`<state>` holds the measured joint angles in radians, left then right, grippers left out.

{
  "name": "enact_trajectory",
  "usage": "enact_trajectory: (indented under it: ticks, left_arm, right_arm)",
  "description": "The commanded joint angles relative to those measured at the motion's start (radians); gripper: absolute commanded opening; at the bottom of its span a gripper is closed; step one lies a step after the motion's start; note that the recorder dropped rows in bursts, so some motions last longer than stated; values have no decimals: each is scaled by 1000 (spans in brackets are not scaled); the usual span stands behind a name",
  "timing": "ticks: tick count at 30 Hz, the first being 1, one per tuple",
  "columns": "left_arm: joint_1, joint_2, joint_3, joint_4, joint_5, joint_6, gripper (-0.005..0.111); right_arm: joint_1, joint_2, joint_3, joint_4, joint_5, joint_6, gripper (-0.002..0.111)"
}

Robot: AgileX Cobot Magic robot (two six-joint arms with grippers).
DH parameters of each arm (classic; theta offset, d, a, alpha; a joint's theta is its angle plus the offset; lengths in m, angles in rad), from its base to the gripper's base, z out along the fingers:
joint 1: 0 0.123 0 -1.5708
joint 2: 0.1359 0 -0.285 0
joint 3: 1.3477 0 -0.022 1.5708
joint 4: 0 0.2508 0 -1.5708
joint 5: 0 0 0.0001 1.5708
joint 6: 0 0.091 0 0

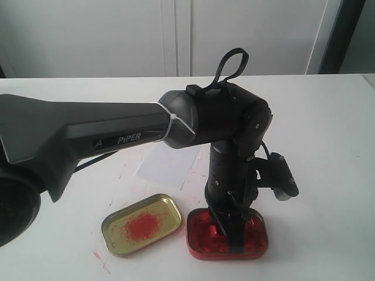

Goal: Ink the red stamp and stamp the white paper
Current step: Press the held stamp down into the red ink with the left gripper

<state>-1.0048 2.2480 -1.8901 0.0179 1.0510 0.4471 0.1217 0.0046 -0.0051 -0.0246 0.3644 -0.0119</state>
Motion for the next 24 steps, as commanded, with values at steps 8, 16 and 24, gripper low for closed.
enact_trajectory:
  ticks: [8, 16, 24]
  left_arm:
    - [-7, 58, 27, -11, 16, 2, 0]
    - [-7, 48, 14, -9, 24, 2, 0]
    - [-7, 44, -38, -9, 78, 2, 0]
  right_arm:
    - [-4, -5, 5, -2, -16, 35, 0]
    - [-4, -5, 5, -2, -16, 35, 0]
    - [-4, -5, 5, -2, -16, 35, 0]
